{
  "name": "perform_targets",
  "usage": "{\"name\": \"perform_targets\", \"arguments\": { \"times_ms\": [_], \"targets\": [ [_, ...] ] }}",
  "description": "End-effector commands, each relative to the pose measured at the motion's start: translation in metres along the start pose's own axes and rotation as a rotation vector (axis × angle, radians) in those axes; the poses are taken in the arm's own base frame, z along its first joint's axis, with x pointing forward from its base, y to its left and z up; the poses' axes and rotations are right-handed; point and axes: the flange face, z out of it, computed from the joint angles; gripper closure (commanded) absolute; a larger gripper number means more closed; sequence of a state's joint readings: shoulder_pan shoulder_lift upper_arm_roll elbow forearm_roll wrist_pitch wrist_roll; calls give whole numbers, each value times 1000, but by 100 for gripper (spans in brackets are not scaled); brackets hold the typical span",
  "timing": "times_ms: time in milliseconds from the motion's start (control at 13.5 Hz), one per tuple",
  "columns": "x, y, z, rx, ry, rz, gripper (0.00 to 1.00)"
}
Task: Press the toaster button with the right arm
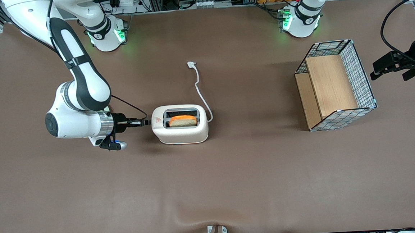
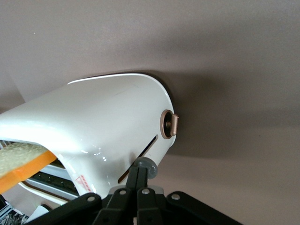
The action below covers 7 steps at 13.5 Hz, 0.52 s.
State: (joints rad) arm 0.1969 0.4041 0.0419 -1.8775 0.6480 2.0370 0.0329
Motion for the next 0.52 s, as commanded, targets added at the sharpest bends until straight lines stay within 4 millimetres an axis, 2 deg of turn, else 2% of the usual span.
{"name": "perform_targets", "arguments": {
  "times_ms": [0, 443],
  "targets": [
    [-4, -1, 2, 20, 15, 10, 100],
    [-6, -2, 10, 10, 33, 9, 100]
  ]
}}
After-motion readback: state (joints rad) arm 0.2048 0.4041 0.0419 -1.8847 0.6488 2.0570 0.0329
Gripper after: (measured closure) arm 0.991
